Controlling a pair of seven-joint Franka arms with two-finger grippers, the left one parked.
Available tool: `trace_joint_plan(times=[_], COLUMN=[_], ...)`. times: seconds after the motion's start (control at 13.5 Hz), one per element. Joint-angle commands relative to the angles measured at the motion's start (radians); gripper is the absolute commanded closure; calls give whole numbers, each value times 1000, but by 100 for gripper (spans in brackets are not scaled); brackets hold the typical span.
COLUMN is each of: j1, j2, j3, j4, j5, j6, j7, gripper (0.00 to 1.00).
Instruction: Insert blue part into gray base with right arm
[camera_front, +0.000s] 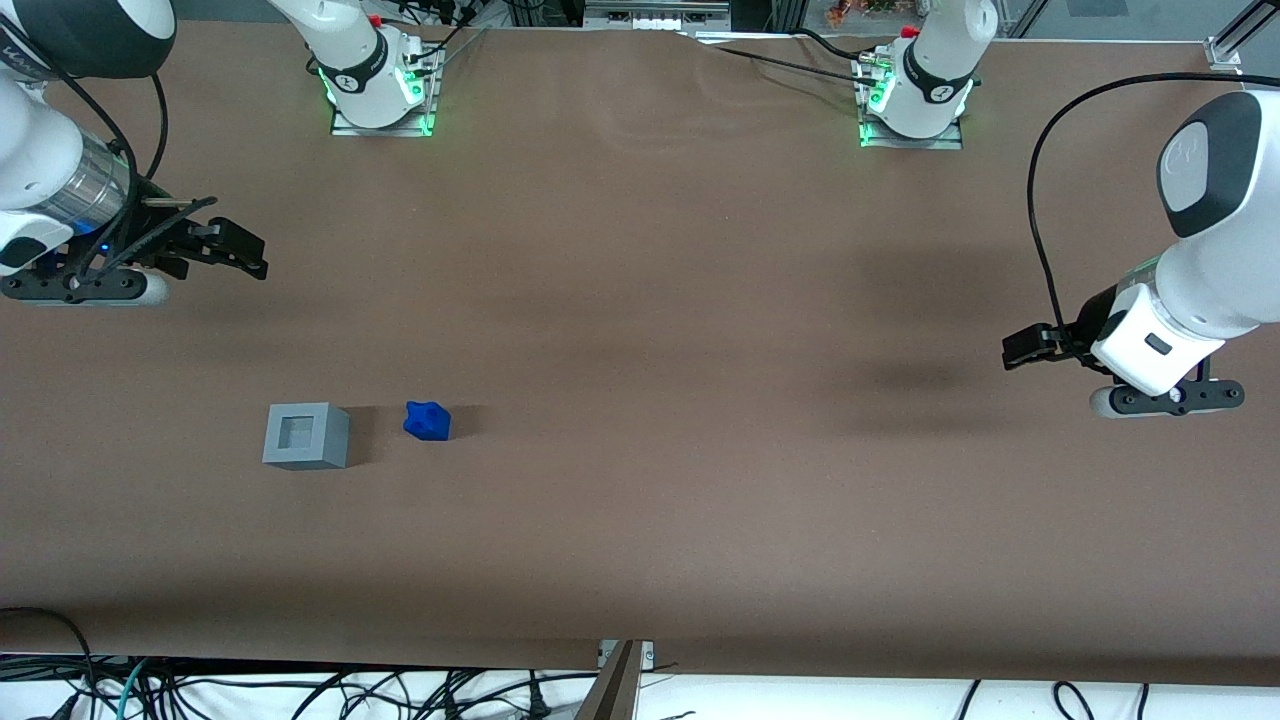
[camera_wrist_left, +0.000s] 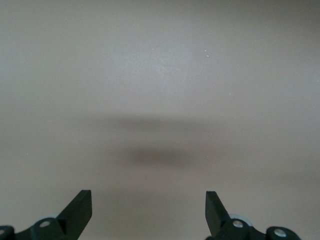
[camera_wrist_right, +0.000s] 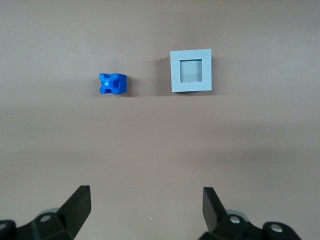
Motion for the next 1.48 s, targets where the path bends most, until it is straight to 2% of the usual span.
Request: trace_joint_plan(times=[0.0, 0.59, 1.41], j1=[-23, -23, -26], j2=[-12, -7, 13], j3=[22, 25, 19], j4=[13, 73, 67], j5=[-12, -12, -31], j6=[-26, -33, -27], j7=[-3, -6, -12], gripper=[1, 1, 1])
